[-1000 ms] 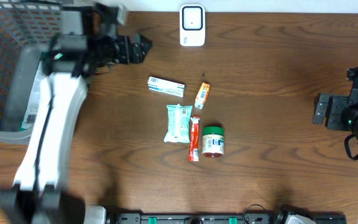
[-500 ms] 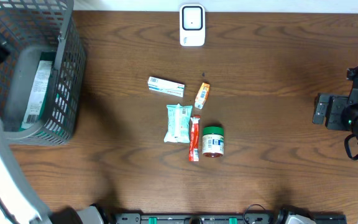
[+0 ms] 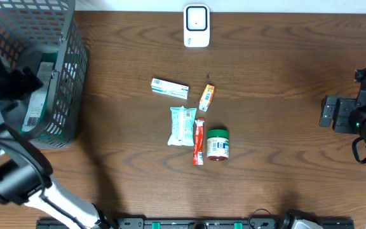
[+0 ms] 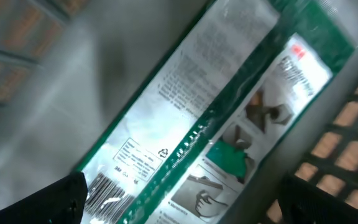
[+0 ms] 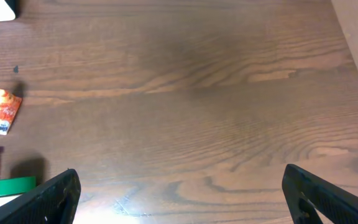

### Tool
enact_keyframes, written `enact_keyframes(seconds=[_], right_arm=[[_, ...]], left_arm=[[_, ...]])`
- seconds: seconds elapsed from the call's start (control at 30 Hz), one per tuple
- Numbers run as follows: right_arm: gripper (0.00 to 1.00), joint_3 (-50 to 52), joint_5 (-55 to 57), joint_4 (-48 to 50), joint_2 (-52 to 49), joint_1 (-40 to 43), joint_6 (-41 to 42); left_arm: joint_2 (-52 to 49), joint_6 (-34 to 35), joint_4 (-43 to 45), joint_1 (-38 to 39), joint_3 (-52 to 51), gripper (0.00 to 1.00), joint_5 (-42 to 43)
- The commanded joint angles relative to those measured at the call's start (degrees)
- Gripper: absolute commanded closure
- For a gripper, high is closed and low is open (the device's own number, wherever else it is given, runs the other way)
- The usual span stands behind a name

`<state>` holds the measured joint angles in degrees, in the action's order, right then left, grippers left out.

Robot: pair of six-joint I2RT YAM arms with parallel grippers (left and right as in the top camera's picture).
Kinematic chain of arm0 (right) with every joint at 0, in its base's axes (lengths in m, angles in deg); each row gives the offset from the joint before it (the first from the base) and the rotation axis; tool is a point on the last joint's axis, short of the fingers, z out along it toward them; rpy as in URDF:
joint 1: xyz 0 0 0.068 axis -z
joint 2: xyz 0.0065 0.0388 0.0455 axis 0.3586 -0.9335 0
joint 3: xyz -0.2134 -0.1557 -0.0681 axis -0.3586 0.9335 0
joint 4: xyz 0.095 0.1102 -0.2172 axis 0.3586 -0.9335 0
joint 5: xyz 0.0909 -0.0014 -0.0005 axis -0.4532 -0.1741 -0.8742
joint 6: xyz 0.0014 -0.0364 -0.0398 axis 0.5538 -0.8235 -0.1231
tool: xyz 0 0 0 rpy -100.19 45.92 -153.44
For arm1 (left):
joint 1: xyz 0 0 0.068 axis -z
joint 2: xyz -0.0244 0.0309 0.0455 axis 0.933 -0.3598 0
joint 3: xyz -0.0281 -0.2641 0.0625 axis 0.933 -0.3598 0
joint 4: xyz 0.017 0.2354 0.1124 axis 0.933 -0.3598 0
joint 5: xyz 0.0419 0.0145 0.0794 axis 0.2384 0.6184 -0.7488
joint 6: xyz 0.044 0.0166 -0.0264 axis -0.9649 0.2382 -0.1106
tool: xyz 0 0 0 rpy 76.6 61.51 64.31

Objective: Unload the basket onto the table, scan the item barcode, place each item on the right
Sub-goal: 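Reach the left gripper into the basket toward the green gloves pack, then carry the green 3M gloves pack out and lay it left of wipes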

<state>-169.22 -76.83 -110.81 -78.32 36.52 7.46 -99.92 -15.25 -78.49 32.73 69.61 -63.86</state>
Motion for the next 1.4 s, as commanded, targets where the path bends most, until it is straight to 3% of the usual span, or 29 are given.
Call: enact_keyframes(seconds=[0.0, 0.17, 0.3, 0.37, 0.4, 0.43, 0.5, 0.77, 1.07, 1.2, 1.27, 1.33, 1.37], right_arm=[[0.01, -0.66, -0.07, -0.07, -0.02, 0.42, 0.61], [0.01, -0.66, -0.07, -0.07, -0.02, 0.42, 0.59], [0.01, -0.66, -0.07, -0.04, -0.02, 0.42, 0.61], [0.01, -0.66, -0.07, -0.07, -0.02, 0.42, 0.59], [0.01, -0.66, -0.07, -0.07, -0.02, 0.42, 0.59], [0.01, -0.66, -0.07, -0.07, -0.02, 0.42, 0.59], [0.01, -0.66, -0.07, -0.04, -0.02, 0.42, 0.59], [0.01, -0.66, -0.07, -0.07, -0.02, 0.42, 0.61], [0.01, -0.66, -0.07, -0.04, -0.02, 0.42, 0.61], [0.01, -0.66, -0.07, -0.07, -0.02, 0.42, 0.59], [0.01, -0.66, -0.07, -0.04, -0.02, 0.42, 0.59], [0.01, -0.66, -0.07, -0.04, -0.02, 0.42, 0.61], [0.01, -0.66, -0.07, -0.07, -0.02, 0.42, 0.61]], left_arm=[[-6.32, -2.93, -1.51, 1.25, 0.09, 0.02, 0.76], [-12.87, -3.76, -2.16, 3.56, -0.31, 0.02, -7.89], [-15.34, -3.61, -2.6, 4.81, -0.57, 0.03, -6.93], [-15.34, -3.61, -2.8, 5.2, -0.55, 0.19, -4.76], [-14.97, -3.58, -3.06, 5.42, -0.48, 0.32, -2.36], [-14.64, -3.5, -3.21, 5.4, -0.33, 0.32, -1.95], [-12.76, -3.37, -3.23, 5.22, 0.63, 0.21, -2.03], [-2.84, -3.41, 1.64, 5.03, 1.62, 0.08, -4.39], [-9.27, -3.98, 4.55, 5.03, -1.31, 0.07, -8.63], [-12.85, -3.8, 2.21, 5.27, -1.31, 0.08, -3.78], [-13.6, -3.82, -0.07, 5.62, -1.31, 0.18, 0.28], [-13.27, -5.22, -1.09, 5.79, -1.31, 0.48, 3.17], [-12.85, -7.39, -2.03, 5.77, -1.14, 0.76, 6.25]])
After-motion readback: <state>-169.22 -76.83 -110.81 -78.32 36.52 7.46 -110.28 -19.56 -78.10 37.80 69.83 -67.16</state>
